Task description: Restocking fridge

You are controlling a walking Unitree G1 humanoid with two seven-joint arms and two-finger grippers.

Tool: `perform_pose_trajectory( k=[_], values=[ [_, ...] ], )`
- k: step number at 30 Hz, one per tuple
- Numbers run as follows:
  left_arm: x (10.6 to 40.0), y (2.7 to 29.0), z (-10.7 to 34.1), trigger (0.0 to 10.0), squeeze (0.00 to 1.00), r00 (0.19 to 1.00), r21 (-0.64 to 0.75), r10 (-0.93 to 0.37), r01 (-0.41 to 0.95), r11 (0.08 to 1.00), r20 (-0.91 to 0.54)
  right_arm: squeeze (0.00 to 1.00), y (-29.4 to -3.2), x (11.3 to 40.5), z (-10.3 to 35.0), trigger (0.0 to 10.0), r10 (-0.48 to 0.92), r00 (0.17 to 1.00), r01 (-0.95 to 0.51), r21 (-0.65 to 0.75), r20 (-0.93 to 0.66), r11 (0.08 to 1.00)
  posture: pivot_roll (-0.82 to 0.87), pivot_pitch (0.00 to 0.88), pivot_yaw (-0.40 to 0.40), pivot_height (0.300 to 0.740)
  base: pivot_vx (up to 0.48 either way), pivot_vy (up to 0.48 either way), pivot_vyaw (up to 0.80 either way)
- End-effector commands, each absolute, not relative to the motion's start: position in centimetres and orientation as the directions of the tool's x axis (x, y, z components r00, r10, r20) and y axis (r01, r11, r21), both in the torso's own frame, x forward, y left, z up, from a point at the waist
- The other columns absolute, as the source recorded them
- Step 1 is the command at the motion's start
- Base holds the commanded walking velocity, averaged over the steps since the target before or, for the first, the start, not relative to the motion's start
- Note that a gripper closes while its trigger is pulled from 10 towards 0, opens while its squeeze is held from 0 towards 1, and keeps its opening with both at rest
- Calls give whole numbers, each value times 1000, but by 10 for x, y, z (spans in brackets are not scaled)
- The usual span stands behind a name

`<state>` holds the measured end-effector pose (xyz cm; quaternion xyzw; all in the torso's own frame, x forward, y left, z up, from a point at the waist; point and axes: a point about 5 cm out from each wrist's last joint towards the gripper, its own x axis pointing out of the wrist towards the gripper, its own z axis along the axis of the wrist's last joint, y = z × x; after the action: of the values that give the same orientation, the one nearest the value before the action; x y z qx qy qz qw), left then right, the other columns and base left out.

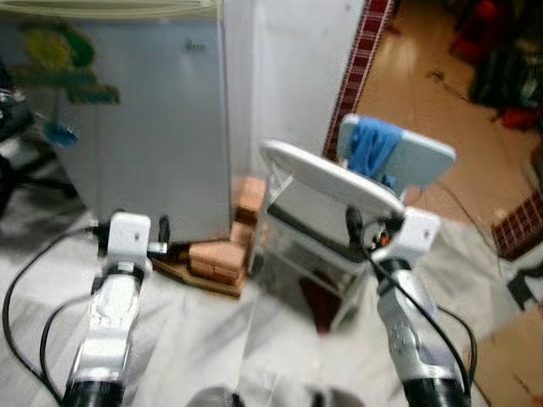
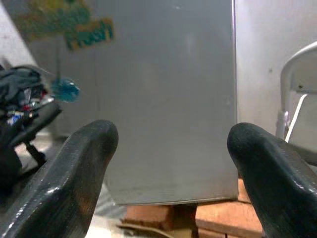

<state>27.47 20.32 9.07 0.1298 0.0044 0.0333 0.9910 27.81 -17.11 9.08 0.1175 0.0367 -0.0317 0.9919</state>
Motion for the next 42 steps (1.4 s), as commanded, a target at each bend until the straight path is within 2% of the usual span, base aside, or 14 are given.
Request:
perform_pose_trajectory(
  k=[1, 4, 7, 16, 34, 42],
  values=[
    [274, 197, 89, 10000, 0, 999, 239, 40, -34, 970, -23, 0, -173, 278, 88, 10000, -75, 992, 92, 184, -98, 979, 48, 32, 1, 740, 0, 480, 0],
    [275, 195, 90, 10000, 0, 999, 218, 25, -18, 976, -33, 0, -170, 279, 86, 10000, -69, 992, 90, 209, -103, 974, 48, 28, 3, 740, 0, 480, 0],
    [276, 193, 90, 10000, 0, 999, 213, 17, -8, 977, -37, 0, -171, 277, 85, 10000, -94, 991, 110, 161, -99, 981, 46, 27, 4, 740, 0, 480, 0],
    [276, 192, 92, 10000, 0, 999, 199, 7, 2, 980, -45, 0, -173, 274, 89, 10000, -72, 995, 88, 246, -76, 965, 40, 29, 9, 740, 0, 480, 0],
    [280, 192, 95, 10000, 0, 999, 199, 1, 7, 980, -40, 0, -171, 276, 88, 10000, -70, 995, 85, 250, -71, 964, 48, 21, 9, 740, 0, 480, -733],
    [280, 191, 95, 10000, 0, 999, 197, -8, 16, 980, -43, 0, -170, 276, 87, 10000, -69, 995, 85, 250, -71, 965, 48, 17, 10, 740, 0, 480, -103]
  ],
)
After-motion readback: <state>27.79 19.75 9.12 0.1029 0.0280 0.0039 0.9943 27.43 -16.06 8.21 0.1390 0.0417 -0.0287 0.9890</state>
